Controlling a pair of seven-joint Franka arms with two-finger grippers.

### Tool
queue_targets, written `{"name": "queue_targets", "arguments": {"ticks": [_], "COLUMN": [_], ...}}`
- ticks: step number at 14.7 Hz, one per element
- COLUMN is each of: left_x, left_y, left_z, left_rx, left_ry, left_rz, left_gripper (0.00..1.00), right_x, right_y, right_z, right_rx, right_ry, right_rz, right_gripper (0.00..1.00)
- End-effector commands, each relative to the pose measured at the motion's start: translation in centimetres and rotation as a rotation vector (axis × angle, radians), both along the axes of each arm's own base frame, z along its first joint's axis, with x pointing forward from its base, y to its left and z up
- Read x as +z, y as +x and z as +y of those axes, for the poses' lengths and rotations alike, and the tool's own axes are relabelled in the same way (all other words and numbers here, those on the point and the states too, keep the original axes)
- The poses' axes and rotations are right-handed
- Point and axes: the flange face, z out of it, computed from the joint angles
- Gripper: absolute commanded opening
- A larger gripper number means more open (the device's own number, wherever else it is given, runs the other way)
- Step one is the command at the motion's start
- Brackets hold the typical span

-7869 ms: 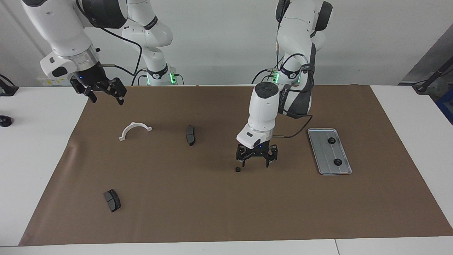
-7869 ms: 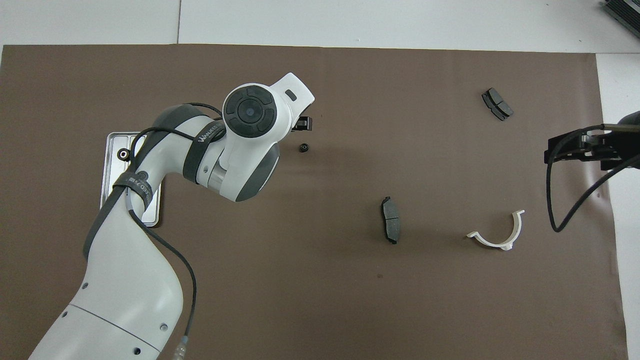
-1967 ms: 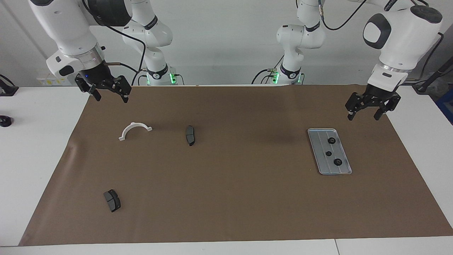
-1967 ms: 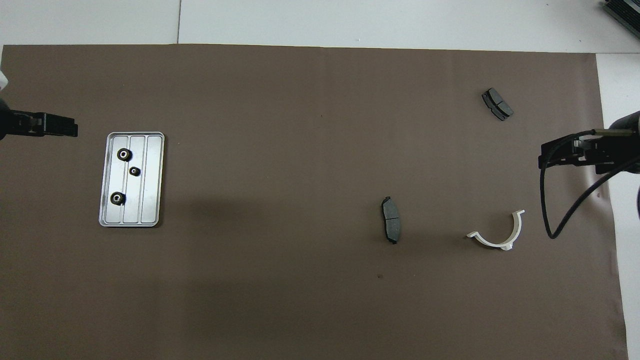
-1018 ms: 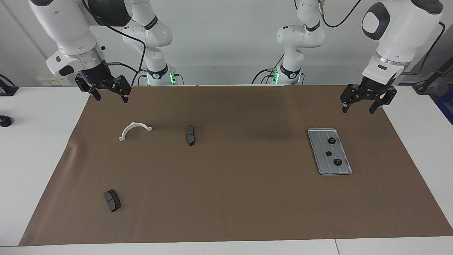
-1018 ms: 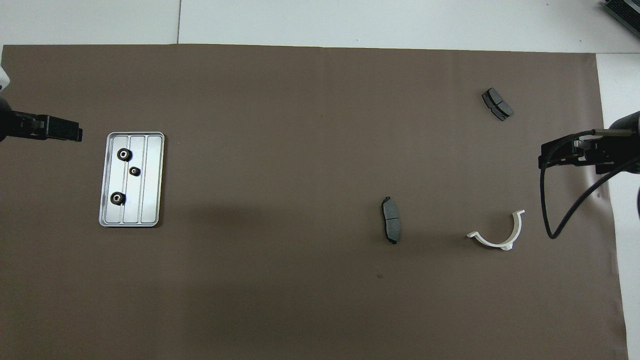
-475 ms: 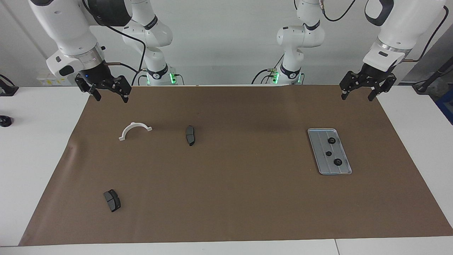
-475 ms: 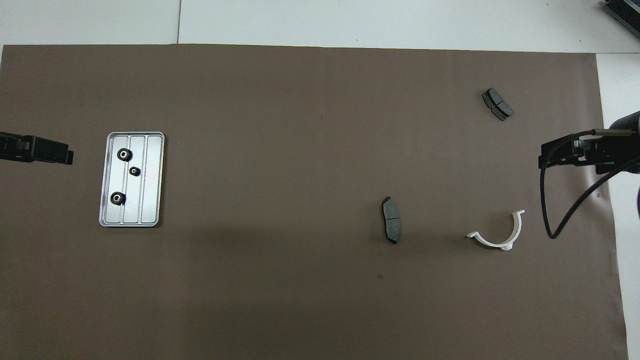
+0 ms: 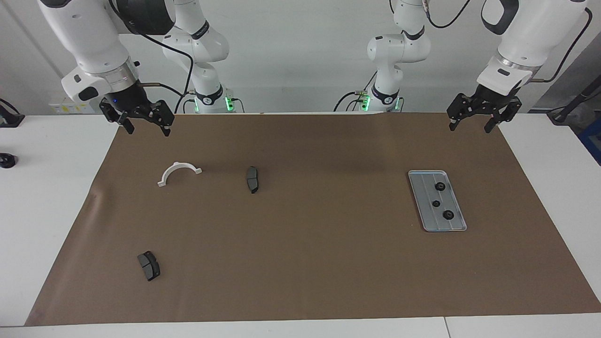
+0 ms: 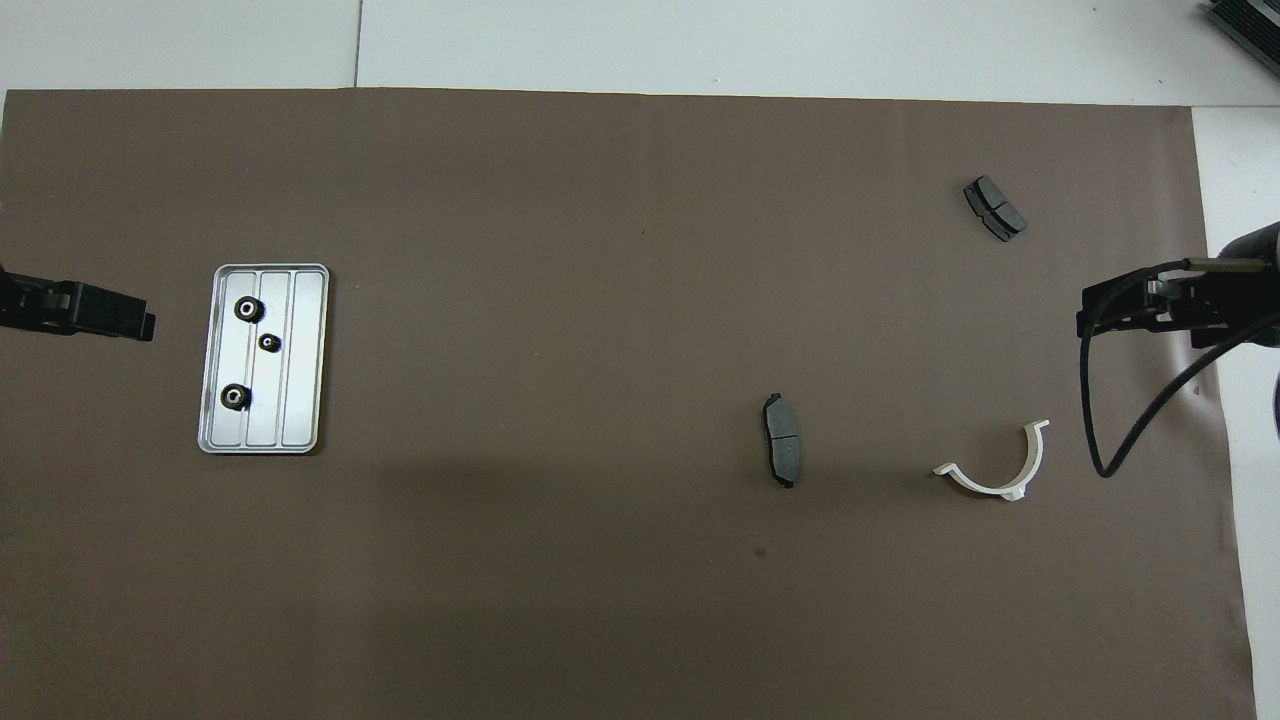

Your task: Pick bearing gear from pile to tray

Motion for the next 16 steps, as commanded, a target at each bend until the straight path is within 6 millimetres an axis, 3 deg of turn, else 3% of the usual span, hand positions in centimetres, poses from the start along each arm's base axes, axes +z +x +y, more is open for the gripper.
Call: {"name": "queue_targets", "arguments": {"ticks": [1, 9, 16], "left_x": [0.2, 0.0, 0.0], "left_y": [-0.1, 0.0, -0.2], "left_z": [0.2, 1.4, 1.3], "left_rx": [0.003, 0.035, 0.07], "left_ry": [0.013, 0.049, 0.048], "left_rz": [0.009, 0.002, -0.001], "left_gripper": [1.0, 1.0, 1.0], "right_x": [0.3, 0.3, 0.3], "right_y": [-0.6, -0.6, -0.6], "right_z": [0.0, 0.0, -0.1], "right_rx": [0.014, 0.014, 0.013], "right_ry": [0.007, 0.007, 0.007], "right_rz": [0.007, 0.007, 0.007], "right_gripper": [1.0, 1.0, 1.0]}}
